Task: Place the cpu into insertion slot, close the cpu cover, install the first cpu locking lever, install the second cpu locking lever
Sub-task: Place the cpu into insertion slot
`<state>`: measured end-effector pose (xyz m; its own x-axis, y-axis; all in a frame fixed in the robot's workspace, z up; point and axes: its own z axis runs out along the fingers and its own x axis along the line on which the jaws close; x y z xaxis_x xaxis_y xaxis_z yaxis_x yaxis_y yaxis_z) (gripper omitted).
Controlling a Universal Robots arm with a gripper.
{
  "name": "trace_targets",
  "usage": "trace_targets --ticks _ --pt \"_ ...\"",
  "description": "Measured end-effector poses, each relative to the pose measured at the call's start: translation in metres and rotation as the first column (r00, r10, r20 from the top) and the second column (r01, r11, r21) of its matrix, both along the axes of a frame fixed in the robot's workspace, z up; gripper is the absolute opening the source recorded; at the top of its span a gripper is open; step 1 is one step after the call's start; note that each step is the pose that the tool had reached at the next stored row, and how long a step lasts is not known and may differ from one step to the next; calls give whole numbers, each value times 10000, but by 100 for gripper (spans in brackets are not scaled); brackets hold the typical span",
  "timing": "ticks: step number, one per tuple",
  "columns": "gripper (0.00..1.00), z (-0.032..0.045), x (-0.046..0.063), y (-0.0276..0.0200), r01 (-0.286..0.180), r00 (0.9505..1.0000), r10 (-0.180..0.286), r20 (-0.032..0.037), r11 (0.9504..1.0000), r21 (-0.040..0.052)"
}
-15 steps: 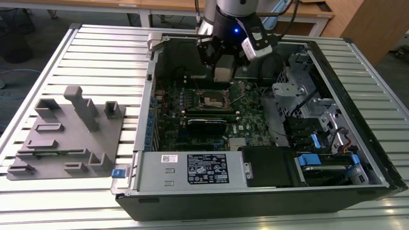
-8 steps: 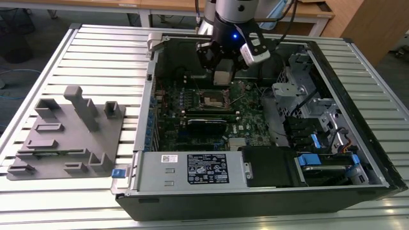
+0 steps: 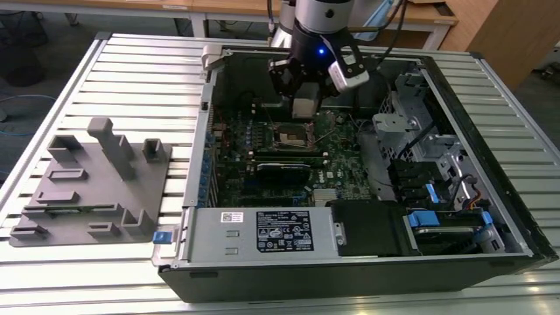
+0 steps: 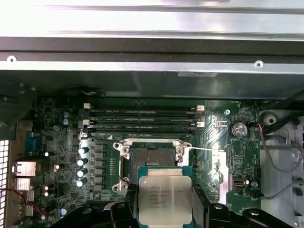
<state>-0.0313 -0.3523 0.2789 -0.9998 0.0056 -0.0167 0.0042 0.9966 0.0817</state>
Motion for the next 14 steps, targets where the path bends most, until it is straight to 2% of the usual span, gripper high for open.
trace_targets --ticks 8,14 --pt "54 -133 -9 -6 -1 10000 1 1 10000 1" --pt "54 -161 -70 -6 0 10000 0 3 10000 -2"
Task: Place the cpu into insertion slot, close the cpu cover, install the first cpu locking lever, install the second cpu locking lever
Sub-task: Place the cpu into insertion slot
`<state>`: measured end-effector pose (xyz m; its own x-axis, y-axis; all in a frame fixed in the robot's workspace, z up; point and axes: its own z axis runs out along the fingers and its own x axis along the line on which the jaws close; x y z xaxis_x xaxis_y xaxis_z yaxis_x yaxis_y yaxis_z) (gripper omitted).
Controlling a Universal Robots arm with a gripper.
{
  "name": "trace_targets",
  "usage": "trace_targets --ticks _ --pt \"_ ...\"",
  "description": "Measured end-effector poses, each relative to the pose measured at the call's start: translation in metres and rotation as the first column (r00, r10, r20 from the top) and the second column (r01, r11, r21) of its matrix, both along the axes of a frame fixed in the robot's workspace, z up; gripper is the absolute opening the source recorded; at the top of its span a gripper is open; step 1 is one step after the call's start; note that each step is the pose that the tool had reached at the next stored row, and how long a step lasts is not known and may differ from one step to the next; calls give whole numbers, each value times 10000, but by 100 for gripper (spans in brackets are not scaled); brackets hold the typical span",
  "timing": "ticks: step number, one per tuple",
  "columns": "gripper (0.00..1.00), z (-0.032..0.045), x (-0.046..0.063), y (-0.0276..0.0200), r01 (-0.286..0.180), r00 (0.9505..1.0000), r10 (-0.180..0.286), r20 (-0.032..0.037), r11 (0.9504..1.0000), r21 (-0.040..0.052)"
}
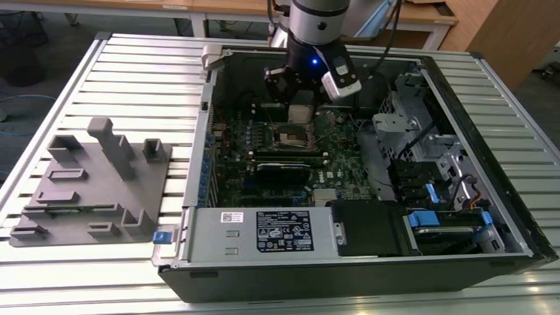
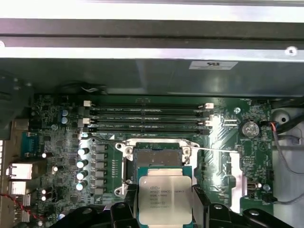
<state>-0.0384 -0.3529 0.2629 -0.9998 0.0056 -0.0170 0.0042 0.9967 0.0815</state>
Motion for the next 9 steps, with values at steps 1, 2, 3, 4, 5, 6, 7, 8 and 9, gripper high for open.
trace_targets --ticks 1,2,3,4,5,6,7,8,9 --pt "54 -10 -8 0 0 10000 0 0 10000 -1" --pt "54 -25 -13 1 -1 10000 1 0 10000 -2" --pt "54 -43 -15 3 -1 10000 1 -1 10000 -3" --pt "54 -61 -18 4 -1 10000 1 -1 10000 -11" --pt "54 -78 -20 5 -1 10000 1 -1 10000 -20" --pt "54 -93 -21 6 -2 10000 2 -1 10000 -29" --pt "54 -101 -22 7 -2 10000 2 -1 10000 -34" --pt "54 -106 -24 10 -1 10000 1 -1 10000 -37" --pt "54 -110 -28 19 1 10000 -1 0 10000 -37"
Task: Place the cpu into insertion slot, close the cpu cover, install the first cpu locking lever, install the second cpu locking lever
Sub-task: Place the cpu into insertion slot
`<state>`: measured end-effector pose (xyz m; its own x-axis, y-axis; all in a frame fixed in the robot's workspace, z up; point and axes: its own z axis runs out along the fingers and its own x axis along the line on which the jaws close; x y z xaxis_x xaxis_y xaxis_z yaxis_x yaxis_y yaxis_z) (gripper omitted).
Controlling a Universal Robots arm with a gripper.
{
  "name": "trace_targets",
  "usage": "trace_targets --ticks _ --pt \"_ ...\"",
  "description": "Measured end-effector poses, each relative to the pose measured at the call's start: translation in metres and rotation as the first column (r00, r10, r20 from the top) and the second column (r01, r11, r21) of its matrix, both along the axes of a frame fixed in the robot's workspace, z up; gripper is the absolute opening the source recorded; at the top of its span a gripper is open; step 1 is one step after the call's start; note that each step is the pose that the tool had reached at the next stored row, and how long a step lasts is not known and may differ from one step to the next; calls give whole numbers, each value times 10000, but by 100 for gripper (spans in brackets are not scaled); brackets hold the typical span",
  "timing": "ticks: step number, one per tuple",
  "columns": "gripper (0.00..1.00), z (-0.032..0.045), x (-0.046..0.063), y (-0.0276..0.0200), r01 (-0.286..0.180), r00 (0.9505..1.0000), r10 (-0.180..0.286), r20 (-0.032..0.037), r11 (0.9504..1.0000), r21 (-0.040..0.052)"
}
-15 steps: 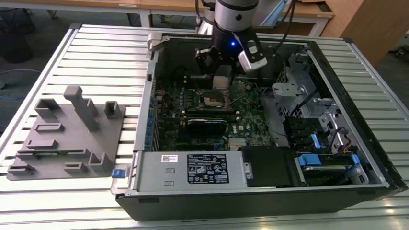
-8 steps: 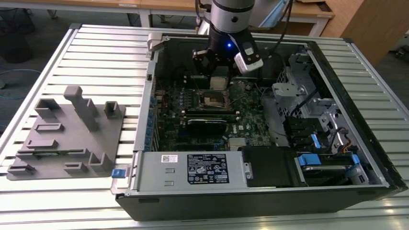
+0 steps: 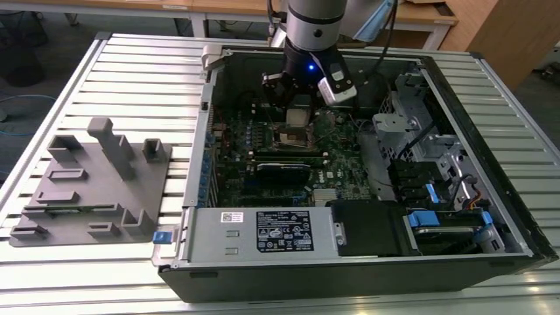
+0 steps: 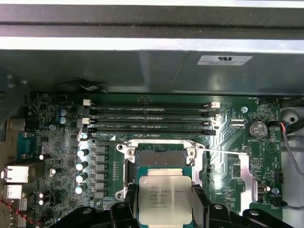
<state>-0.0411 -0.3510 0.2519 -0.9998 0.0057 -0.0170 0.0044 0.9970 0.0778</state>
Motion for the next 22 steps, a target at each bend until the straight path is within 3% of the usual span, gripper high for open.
trace_targets --ticks 7,22 --pt "54 -36 -41 13 15 10000 -15 0 10000 -39" --pt "54 -37 -42 12 33 10000 -33 1 10000 -45"
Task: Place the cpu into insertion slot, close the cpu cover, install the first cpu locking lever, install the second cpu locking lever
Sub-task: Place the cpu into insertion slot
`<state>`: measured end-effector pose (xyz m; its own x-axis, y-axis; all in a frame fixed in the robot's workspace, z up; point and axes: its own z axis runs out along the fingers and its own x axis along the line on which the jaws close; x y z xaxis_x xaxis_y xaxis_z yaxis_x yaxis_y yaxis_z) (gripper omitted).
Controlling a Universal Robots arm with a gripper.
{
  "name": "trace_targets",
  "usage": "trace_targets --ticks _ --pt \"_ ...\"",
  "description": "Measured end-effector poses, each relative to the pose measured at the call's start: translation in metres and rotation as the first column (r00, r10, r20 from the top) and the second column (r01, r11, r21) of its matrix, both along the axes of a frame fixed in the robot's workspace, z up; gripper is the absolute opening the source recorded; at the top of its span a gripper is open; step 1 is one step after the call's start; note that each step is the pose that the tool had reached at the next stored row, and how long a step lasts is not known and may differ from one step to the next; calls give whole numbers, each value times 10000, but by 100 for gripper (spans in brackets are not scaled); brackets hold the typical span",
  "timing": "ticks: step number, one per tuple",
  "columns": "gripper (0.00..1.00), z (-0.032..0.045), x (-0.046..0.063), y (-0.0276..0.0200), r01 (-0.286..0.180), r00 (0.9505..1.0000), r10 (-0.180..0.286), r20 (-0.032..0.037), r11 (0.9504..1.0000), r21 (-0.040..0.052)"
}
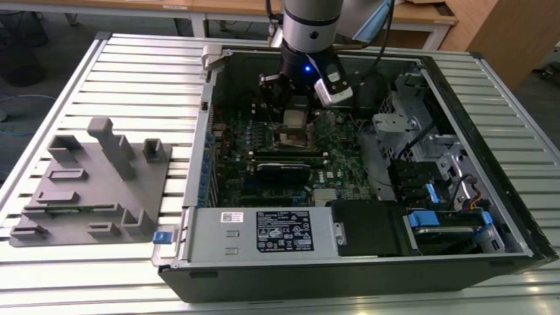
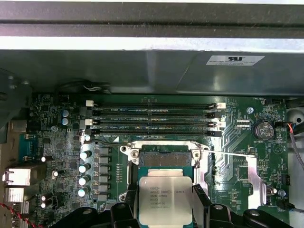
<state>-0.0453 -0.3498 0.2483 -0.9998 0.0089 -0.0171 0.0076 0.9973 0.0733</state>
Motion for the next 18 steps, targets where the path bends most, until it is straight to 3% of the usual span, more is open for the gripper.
trace_targets --ticks 4,9,12,18 --pt "54 -1 0 0 374 9993 -374 -1 9993 1" --pt "54 -1 0 0 419 9991 -419 0 9991 0" --pt "54 -2 0 0 847 9964 -847 0 9964 0" --pt "54 -3 0 0 1093 9940 -1093 -1 9940 -1"
